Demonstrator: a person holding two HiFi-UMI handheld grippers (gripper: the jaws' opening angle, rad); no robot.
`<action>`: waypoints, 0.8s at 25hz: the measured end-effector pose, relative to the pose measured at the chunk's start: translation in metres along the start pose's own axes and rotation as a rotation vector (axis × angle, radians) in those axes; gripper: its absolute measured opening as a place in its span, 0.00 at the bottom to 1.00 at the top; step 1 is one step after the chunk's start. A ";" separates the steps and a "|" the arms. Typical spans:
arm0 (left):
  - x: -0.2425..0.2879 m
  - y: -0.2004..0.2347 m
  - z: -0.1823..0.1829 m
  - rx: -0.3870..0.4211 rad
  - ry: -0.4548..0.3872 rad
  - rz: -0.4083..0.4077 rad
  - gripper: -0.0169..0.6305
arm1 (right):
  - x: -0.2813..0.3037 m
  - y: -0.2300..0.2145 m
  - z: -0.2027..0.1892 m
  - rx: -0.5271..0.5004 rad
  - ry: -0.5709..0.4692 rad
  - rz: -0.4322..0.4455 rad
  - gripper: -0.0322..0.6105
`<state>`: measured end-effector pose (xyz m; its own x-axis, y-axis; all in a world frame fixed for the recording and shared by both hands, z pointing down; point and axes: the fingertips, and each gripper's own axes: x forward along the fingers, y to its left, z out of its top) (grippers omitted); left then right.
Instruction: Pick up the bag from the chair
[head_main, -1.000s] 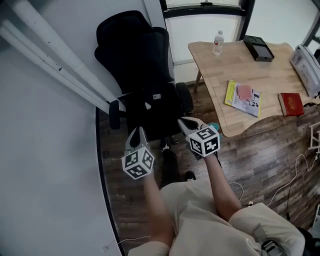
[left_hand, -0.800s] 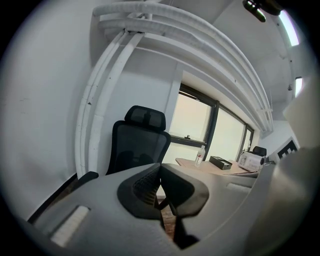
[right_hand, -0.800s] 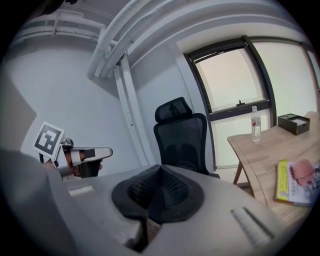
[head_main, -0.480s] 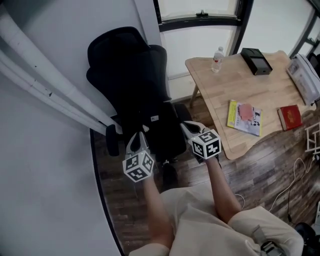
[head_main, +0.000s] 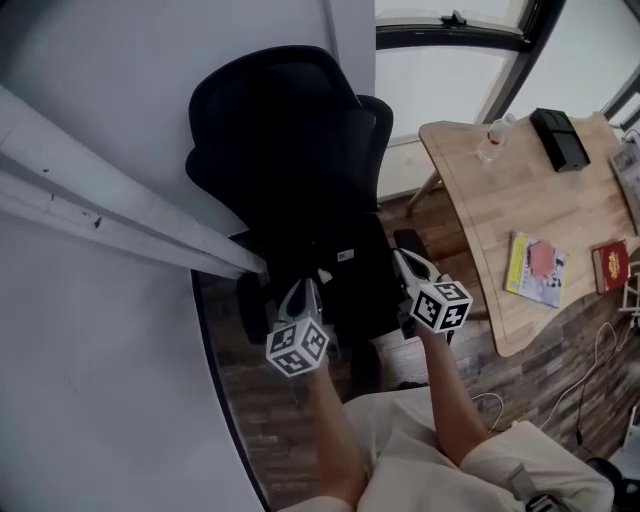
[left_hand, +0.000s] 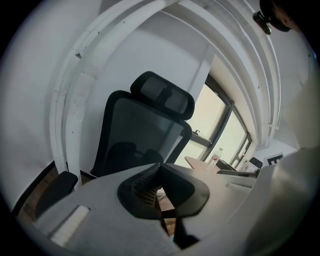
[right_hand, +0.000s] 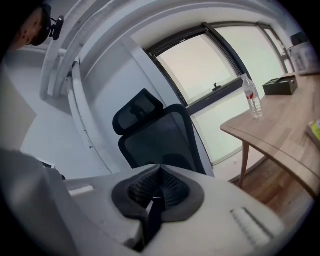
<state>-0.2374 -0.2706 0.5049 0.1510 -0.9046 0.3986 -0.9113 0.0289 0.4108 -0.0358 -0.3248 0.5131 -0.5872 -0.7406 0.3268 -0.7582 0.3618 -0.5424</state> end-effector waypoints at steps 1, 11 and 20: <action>0.012 0.008 -0.004 0.002 0.030 -0.013 0.04 | 0.015 -0.001 -0.005 0.038 0.005 0.012 0.05; 0.131 0.072 -0.049 0.072 0.214 -0.082 0.04 | 0.144 -0.049 -0.070 0.008 0.171 0.005 0.05; 0.213 0.132 -0.134 0.202 0.299 -0.039 0.04 | 0.219 -0.128 -0.143 -0.087 0.249 0.002 0.05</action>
<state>-0.2745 -0.4023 0.7541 0.2651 -0.7381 0.6204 -0.9555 -0.1144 0.2721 -0.1080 -0.4519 0.7646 -0.6318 -0.5817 0.5122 -0.7724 0.4179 -0.4782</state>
